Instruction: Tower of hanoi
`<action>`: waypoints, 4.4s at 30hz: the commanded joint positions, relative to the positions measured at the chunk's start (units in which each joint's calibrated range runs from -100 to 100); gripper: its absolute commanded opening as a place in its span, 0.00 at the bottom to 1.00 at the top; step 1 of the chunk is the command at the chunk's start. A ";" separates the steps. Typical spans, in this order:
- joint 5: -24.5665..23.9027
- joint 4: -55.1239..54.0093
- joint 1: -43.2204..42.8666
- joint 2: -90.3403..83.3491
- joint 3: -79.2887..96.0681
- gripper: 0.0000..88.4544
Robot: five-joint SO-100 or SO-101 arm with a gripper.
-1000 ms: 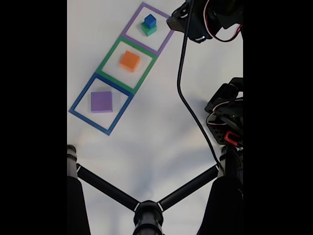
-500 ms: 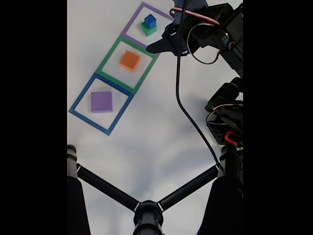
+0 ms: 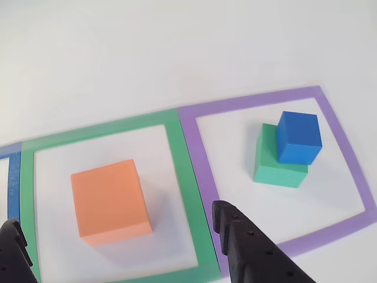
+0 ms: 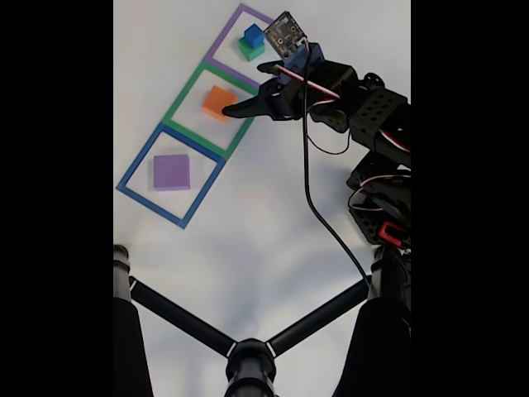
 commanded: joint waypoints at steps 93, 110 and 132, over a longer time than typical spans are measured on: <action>0.00 -46.27 -6.96 47.53 -7.25 0.13; 0.00 39.28 -11.92 4.50 -43.33 0.11; -4.23 80.96 -29.23 -0.79 -82.67 0.09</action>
